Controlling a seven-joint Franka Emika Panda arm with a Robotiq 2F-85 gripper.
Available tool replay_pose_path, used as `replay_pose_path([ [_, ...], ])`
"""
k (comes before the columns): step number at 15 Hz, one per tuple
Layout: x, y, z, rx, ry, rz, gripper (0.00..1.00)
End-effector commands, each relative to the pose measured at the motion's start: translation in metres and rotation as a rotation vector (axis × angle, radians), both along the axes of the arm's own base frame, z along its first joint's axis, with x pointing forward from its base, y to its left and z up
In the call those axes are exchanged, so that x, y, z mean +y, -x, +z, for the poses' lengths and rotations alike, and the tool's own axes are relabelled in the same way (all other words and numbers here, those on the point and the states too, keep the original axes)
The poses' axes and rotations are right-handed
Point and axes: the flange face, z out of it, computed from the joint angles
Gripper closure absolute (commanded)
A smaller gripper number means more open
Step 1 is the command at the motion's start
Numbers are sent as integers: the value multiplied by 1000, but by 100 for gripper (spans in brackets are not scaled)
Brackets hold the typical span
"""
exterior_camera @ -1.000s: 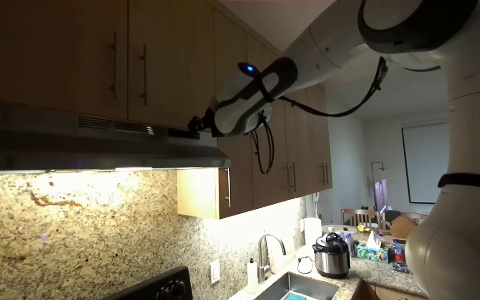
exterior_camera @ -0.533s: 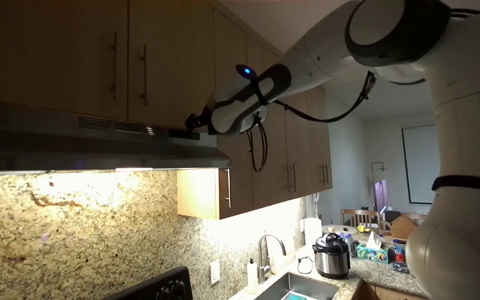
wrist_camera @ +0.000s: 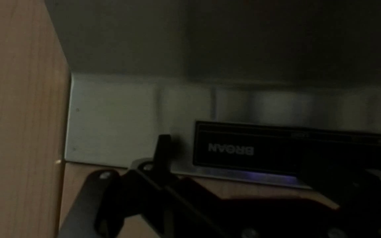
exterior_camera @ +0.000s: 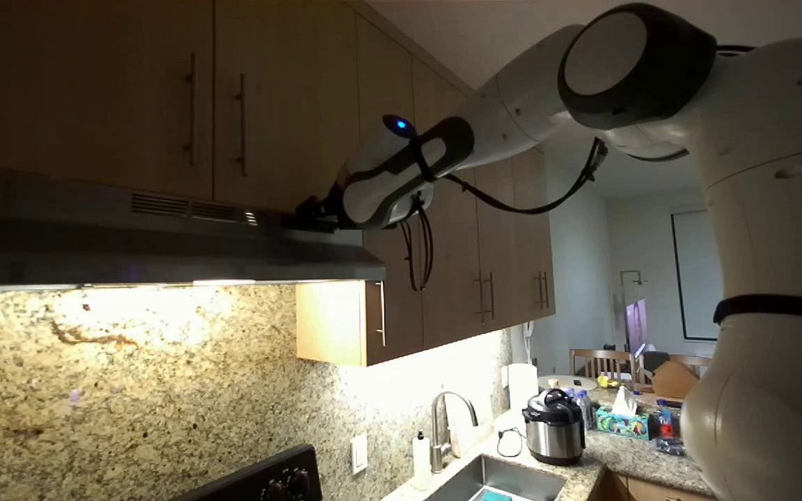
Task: Turn off the light stove
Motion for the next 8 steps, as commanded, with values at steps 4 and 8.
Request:
replay_pose_path([
  [4, -28, -16, 1, 34, 48, -73, 0],
  [8, -39, -23, 0, 37, 49, -98, 0],
])
